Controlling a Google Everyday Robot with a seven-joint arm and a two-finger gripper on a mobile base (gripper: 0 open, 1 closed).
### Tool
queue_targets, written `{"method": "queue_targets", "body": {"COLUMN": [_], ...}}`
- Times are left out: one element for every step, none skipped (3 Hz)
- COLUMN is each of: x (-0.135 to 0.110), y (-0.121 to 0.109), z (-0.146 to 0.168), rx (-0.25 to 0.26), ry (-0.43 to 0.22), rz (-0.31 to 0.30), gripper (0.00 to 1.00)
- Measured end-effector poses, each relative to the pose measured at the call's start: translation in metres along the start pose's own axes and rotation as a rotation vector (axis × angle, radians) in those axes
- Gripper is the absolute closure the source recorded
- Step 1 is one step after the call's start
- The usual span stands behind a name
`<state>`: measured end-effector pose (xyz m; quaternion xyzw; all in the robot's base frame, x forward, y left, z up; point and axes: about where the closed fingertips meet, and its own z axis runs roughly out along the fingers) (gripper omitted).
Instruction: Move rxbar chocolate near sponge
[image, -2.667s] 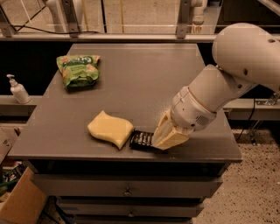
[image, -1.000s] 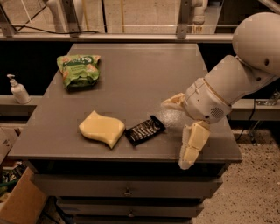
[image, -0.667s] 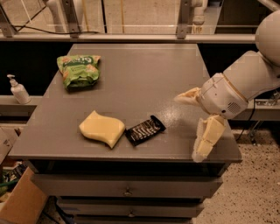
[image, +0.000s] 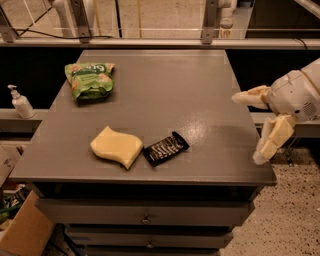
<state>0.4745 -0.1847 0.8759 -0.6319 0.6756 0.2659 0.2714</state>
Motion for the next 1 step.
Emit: {"method": "queue_targets", "body": {"x": [-0.0028], "y": [-0.0042], "z": [-0.002], "rx": [0.011], "ry": [-0.004], "rz": [-0.006], "gripper": [0.0]}}
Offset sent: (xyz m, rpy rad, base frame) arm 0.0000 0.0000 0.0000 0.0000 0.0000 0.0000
